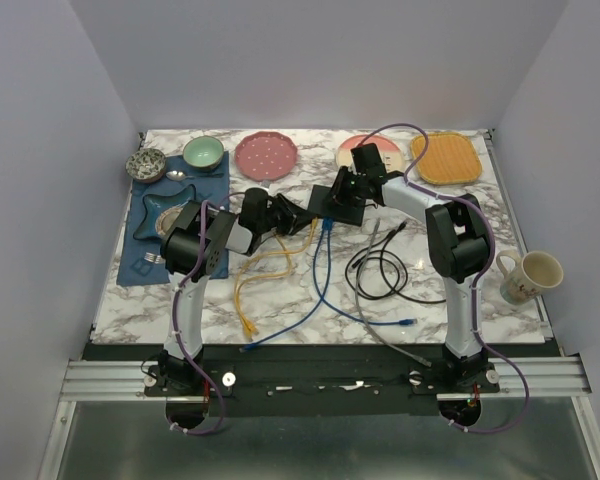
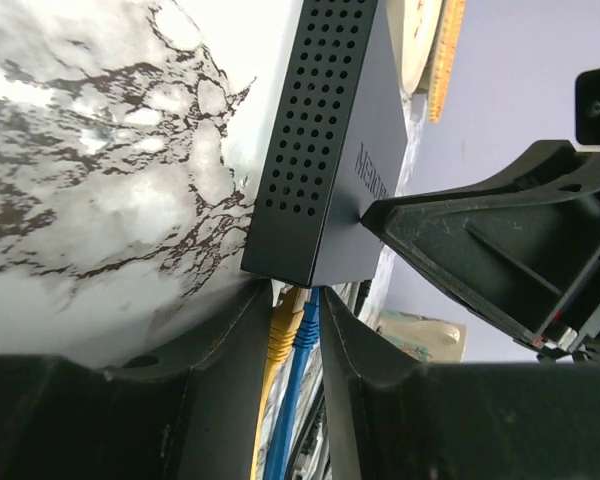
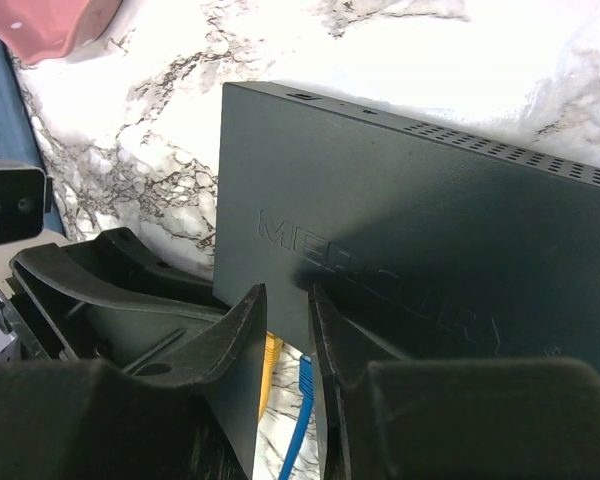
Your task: Pull the plug from the switch port
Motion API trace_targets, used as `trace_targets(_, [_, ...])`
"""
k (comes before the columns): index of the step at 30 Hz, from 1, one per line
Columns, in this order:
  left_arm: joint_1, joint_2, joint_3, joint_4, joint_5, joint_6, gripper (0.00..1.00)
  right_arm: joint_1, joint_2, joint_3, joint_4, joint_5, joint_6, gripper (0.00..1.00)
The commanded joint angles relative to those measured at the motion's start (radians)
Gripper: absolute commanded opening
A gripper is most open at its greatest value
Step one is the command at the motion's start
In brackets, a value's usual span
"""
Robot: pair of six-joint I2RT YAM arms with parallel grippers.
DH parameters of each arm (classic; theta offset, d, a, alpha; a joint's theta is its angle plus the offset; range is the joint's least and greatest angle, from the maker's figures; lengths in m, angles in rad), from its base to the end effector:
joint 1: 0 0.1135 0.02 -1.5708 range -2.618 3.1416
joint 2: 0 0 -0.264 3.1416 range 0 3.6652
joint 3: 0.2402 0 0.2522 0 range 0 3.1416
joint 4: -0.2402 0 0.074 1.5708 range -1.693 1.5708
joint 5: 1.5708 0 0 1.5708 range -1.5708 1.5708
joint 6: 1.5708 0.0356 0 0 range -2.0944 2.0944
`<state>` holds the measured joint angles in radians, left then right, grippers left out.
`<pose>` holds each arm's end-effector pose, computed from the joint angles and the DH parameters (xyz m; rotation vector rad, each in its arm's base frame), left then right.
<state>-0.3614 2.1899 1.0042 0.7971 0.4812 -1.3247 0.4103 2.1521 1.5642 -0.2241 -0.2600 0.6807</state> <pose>0.3856 -0.1634 0.0840 -0.7106 2.1555 -1.4878 0.4334 0.1985 0.1695 0.2083 2.5006 0.7984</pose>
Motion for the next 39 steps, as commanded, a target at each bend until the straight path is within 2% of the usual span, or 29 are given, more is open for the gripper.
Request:
trace_targets(1, [-0.036, -0.01, 0.04, -0.217, -0.095, 0.056, 0.37, 0.001, 0.028, 0.008, -0.05, -0.004, 0.002, 0.32])
trace_targets(8, [-0.048, 0.002, 0.062, -0.245, -0.099, 0.064, 0.23, 0.001, 0.028, -0.004, -0.047, -0.005, 0.0, 0.32])
trace_targets(18, [-0.048, 0.018, 0.04, -0.19, -0.072, 0.056, 0.0, 0.004, 0.025, -0.012, -0.041, -0.007, 0.002, 0.32])
trace_targets(24, [-0.045, 0.018, 0.019, -0.154, -0.056, 0.044, 0.0, 0.002, -0.014, -0.039, -0.035, 0.016, 0.0, 0.32])
trace_targets(34, [-0.036, 0.004, -0.015, -0.134, -0.047, 0.042, 0.0, 0.033, -0.158, -0.237, 0.026, 0.042, 0.0, 0.31])
trace_targets(39, [-0.034, -0.033, -0.064, -0.141, -0.044, 0.062, 0.0, 0.028, -0.181, -0.237, 0.023, 0.079, 0.003, 0.31])
